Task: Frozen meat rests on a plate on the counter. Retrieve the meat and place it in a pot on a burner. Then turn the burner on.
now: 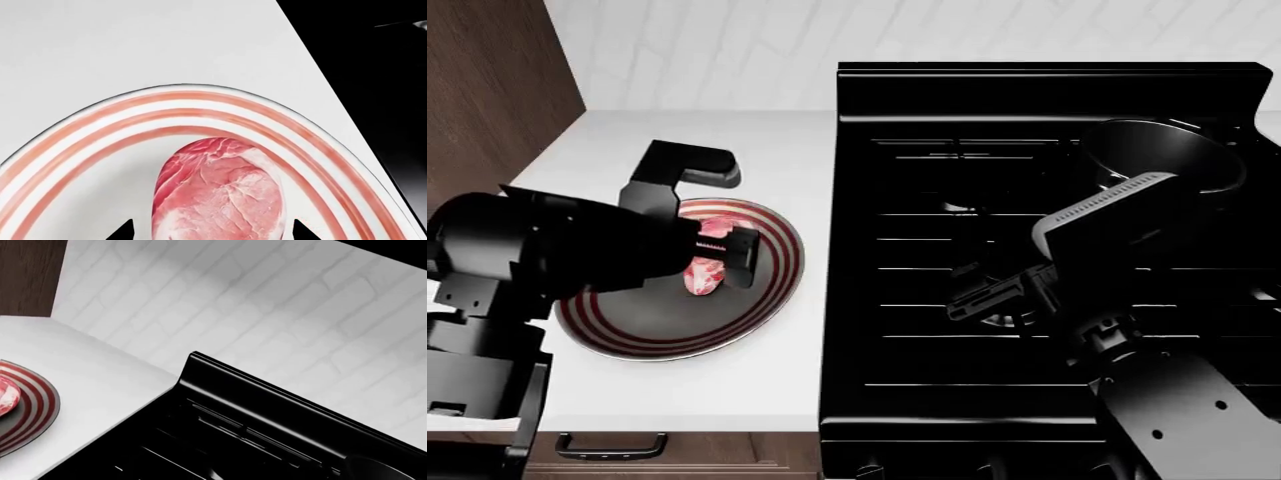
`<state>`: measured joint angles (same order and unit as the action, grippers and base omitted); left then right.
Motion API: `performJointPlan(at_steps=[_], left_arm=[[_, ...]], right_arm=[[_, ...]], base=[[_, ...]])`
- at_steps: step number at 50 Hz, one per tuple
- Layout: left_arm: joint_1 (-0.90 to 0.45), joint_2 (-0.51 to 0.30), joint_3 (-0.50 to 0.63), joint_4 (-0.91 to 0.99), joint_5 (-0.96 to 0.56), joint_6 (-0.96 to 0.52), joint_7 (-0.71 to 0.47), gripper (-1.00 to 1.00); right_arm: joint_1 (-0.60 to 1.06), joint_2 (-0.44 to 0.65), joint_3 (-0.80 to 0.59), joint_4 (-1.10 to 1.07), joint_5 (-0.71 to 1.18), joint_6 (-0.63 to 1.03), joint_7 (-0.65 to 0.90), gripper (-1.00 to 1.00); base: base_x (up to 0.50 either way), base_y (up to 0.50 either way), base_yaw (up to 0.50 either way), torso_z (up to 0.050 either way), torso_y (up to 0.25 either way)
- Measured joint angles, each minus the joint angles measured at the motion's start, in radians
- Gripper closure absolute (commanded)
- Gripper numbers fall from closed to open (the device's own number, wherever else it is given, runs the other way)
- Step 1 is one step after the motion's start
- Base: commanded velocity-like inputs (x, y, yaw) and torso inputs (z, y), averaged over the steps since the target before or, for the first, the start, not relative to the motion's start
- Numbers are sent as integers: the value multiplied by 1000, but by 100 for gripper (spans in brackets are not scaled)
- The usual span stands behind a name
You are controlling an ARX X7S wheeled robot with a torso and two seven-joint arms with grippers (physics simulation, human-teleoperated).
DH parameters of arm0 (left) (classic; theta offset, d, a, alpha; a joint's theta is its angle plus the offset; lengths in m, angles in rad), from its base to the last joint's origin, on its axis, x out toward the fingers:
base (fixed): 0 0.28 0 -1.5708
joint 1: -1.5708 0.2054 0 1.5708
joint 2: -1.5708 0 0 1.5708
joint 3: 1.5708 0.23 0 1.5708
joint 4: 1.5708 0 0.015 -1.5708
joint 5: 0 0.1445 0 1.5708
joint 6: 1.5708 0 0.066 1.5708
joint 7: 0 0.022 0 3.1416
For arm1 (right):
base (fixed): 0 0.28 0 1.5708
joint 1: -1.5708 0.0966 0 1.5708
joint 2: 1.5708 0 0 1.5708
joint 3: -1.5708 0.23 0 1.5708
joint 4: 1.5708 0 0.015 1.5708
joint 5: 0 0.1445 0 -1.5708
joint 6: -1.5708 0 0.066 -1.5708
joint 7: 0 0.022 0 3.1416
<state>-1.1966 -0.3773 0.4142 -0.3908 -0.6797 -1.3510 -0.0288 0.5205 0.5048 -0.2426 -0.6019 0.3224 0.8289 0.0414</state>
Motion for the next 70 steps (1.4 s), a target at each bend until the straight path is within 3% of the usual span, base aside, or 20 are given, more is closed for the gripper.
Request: performJointPlan(at_steps=[32, 33, 55, 70], left_arm=[[-2, 1, 31, -52, 6, 42, 23, -100], [-1, 1, 32, -52, 6, 42, 24, 100], [4, -23, 21, 30, -15, 23, 8, 100], [-7, -49, -78, 187, -88, -71, -65, 100]], right_arm=[[5, 5, -16, 5, -2, 1, 7, -100], [5, 5, -16, 6, -2, 1, 8, -100], [5, 14, -11, -33, 6, 28, 23, -100], [16, 12, 70, -139, 67, 124, 51, -100]], base=[[0, 0, 0, 0, 0], [0, 0, 0, 0, 0], [0, 0, 0, 0, 0], [0, 0, 0, 0, 1]])
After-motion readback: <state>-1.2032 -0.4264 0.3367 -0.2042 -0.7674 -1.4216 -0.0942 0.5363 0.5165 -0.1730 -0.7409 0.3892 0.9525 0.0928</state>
